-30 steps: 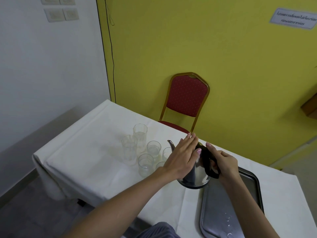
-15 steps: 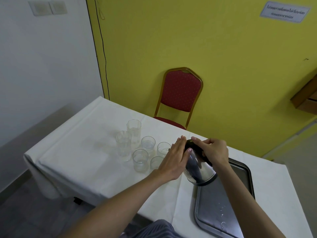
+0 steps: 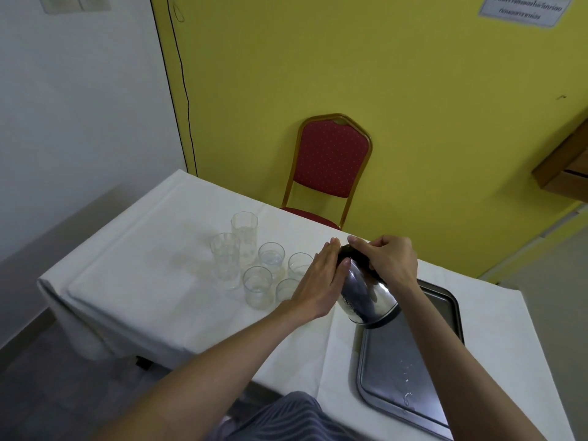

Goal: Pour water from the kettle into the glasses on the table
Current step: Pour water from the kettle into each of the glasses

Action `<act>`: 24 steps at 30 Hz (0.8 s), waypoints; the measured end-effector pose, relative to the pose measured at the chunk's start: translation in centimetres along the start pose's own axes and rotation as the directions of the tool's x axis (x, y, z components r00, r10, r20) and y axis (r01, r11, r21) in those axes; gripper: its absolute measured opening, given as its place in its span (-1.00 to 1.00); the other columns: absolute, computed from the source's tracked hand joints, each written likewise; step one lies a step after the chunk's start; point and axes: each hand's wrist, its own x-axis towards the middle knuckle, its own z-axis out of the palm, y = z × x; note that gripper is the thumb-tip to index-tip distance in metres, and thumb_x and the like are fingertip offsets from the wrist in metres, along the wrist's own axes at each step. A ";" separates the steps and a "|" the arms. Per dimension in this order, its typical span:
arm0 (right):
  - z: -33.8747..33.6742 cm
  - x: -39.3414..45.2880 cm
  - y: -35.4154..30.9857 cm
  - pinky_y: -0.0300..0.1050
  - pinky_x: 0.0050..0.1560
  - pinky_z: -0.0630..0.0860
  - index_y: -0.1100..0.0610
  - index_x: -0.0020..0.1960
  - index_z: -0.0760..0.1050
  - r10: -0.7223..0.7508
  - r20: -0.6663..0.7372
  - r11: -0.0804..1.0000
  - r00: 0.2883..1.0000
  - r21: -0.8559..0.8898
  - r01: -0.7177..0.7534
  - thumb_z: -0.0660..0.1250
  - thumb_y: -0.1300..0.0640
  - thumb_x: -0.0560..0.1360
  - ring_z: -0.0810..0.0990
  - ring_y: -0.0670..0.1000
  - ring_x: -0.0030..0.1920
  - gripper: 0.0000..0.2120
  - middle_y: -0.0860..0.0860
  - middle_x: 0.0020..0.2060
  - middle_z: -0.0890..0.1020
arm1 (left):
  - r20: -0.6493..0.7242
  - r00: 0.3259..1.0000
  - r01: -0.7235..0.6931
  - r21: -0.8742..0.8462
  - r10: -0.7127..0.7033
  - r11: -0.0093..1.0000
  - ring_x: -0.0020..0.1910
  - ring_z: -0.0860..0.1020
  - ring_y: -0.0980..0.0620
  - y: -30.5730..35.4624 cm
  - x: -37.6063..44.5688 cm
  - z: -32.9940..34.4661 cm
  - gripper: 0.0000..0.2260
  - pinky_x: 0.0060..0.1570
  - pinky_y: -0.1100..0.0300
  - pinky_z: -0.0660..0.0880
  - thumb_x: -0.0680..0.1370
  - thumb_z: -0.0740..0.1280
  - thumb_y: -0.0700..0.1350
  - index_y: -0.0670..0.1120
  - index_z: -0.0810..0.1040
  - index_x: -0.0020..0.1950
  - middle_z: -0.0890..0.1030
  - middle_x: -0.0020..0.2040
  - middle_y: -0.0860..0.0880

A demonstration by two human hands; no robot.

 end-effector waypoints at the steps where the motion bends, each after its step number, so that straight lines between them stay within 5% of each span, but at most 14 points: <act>1: 0.0 0.1 0.0 -0.16 -0.34 0.41 0.17 -0.26 0.62 -0.001 0.001 1.000 1.000 0.000 0.001 0.54 -0.28 0.32 0.57 0.03 -0.39 -0.51 0.02 -0.46 0.62 | -0.002 1.000 0.004 0.000 -0.004 1.000 0.56 -0.04 0.07 0.0 0.0 0.0 -0.48 0.50 0.10 -0.03 0.67 -0.08 0.13 -0.02 -0.05 0.58 0.02 0.59 0.02; 24: 0.5 0.0 -0.2 -0.19 -0.41 0.34 0.17 -0.28 0.60 -0.016 -0.014 1.000 1.000 -0.017 0.015 0.55 -0.26 0.33 0.54 -0.02 -0.42 -0.53 0.00 -0.47 0.60 | -0.009 1.000 0.007 -0.007 -0.007 1.000 0.56 -0.04 0.05 -0.3 0.0 0.1 -0.48 0.50 0.07 0.00 0.66 -0.09 0.13 -0.03 -0.05 0.58 0.02 0.59 0.00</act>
